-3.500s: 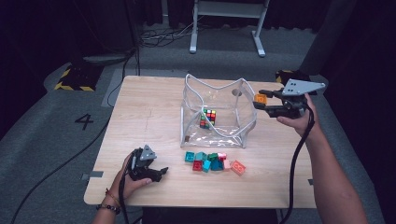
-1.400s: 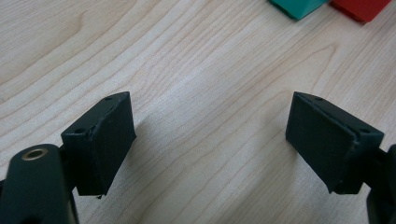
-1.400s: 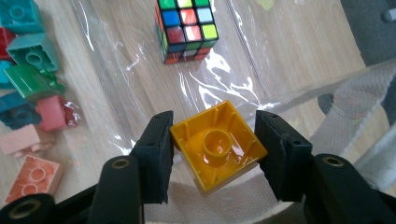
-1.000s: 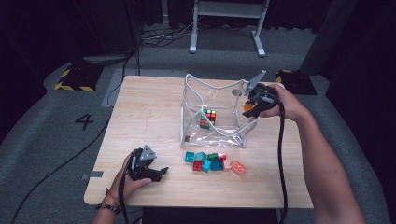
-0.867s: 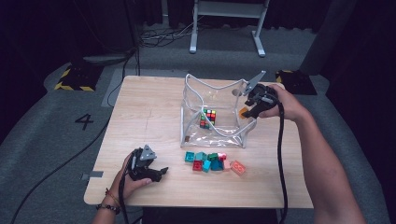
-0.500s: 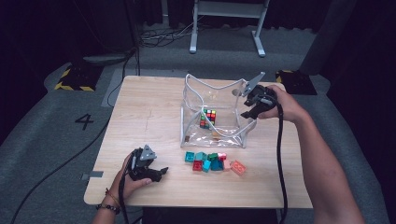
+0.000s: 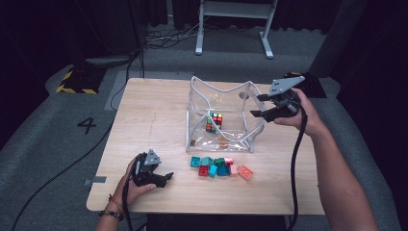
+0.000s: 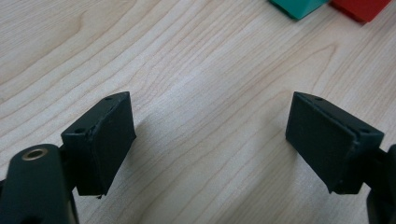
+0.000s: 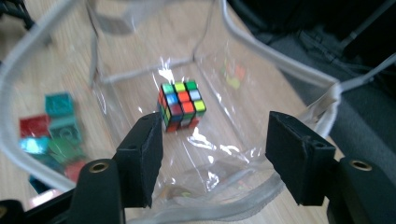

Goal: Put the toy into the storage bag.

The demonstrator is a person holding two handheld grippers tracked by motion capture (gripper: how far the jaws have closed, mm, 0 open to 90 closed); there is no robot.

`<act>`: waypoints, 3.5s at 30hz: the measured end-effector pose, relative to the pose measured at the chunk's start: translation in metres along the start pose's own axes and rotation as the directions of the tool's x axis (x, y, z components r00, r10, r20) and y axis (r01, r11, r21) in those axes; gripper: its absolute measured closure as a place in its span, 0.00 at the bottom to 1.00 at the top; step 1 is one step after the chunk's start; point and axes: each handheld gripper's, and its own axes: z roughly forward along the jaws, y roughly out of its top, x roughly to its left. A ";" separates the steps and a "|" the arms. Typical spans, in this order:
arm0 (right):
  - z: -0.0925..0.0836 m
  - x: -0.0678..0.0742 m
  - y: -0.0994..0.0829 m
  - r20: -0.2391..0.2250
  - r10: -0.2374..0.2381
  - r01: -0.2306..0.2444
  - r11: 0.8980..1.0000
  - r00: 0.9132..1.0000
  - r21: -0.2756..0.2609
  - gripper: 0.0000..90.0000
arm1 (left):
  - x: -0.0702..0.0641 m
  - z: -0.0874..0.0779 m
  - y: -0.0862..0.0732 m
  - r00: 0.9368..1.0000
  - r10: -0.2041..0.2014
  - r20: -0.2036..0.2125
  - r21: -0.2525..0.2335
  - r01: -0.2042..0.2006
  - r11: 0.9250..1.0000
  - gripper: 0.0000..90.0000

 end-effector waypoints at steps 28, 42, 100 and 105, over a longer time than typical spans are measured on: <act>-0.025 0.082 -0.116 -0.001 0.135 -0.132 0.968 0.991 -0.211 0.40 | 0.000 0.000 0.000 1.000 0.000 0.000 0.001 0.000 1.000 0.18; 0.032 0.121 -0.150 -0.133 0.147 -0.162 0.981 0.980 -0.103 0.39 | 0.000 0.000 0.000 1.000 0.001 0.001 0.002 -0.001 1.000 0.18; 0.034 0.098 -0.180 -0.009 0.272 -0.271 0.957 0.962 -0.104 0.66 | 0.000 0.000 0.000 1.000 0.000 0.000 0.000 0.000 1.000 0.18; 0.025 0.086 -0.181 0.033 0.297 -0.289 0.947 0.954 -0.142 0.66 | 0.000 0.000 0.000 1.000 0.000 0.000 0.000 0.000 1.000 0.18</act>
